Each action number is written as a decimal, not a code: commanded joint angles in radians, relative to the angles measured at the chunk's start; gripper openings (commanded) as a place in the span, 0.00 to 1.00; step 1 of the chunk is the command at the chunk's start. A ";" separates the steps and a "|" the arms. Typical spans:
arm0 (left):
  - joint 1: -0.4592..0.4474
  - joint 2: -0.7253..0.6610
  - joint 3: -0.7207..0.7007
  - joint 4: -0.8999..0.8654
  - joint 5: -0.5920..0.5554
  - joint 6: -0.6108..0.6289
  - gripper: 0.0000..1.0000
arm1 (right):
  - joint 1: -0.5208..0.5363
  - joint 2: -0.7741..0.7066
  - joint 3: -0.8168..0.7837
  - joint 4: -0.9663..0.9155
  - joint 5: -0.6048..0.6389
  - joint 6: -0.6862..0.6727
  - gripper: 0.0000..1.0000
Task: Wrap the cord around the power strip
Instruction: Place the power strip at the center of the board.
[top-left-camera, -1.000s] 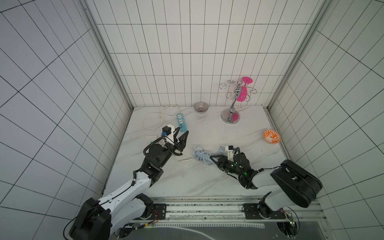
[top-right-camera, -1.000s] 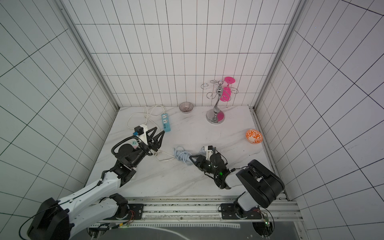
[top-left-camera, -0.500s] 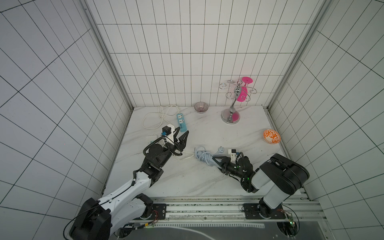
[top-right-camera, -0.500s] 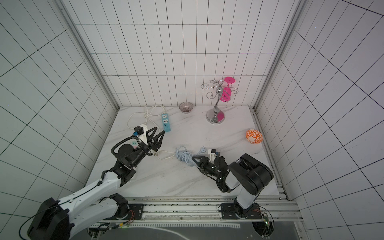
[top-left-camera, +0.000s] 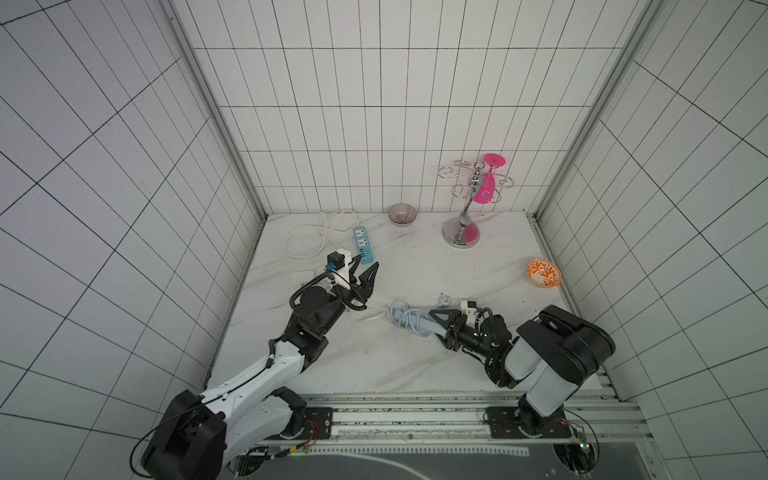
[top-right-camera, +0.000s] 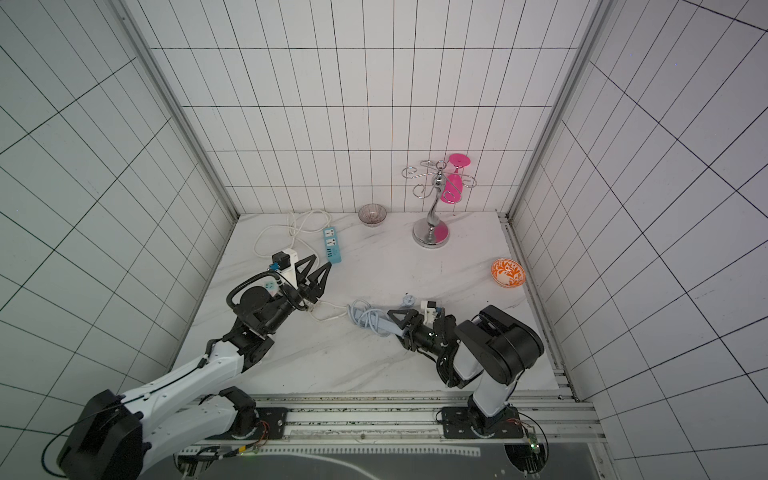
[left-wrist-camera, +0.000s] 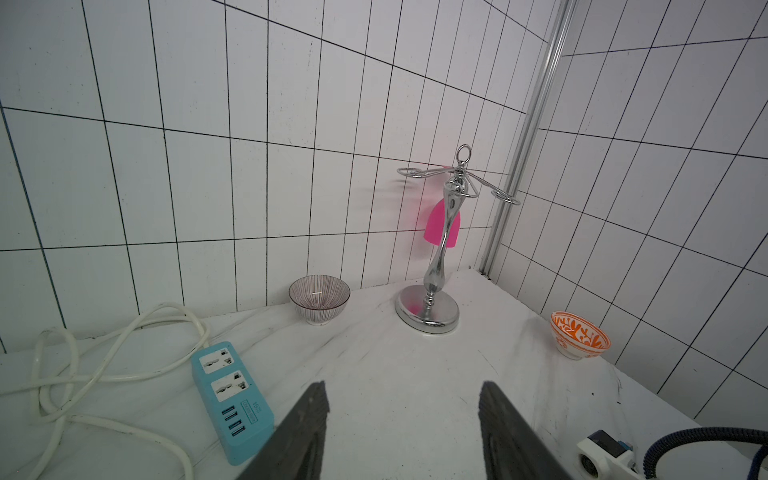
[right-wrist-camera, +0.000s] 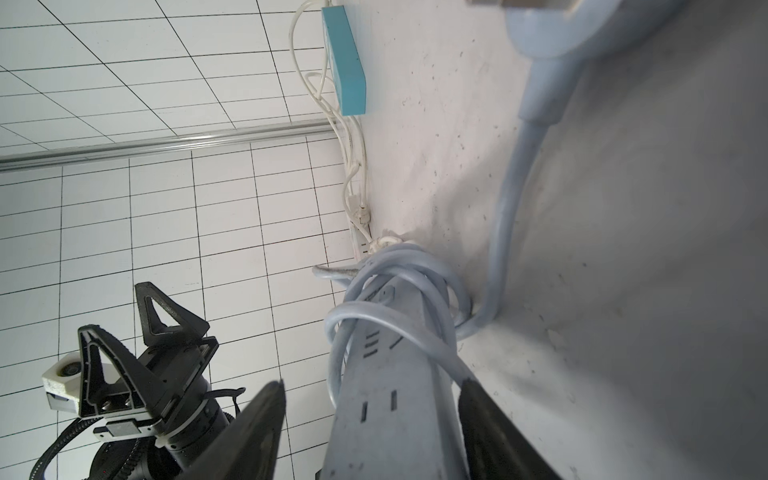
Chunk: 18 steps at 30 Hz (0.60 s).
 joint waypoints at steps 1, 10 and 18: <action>-0.001 0.011 0.024 0.005 -0.009 0.002 0.58 | -0.009 0.026 -0.021 0.181 -0.024 0.084 0.77; 0.004 0.020 0.031 0.006 -0.017 0.014 0.58 | -0.089 -0.194 0.001 -0.193 -0.025 -0.100 0.99; 0.012 0.031 0.042 0.005 -0.016 0.024 0.59 | -0.303 -0.345 0.105 -0.462 -0.121 -0.227 0.99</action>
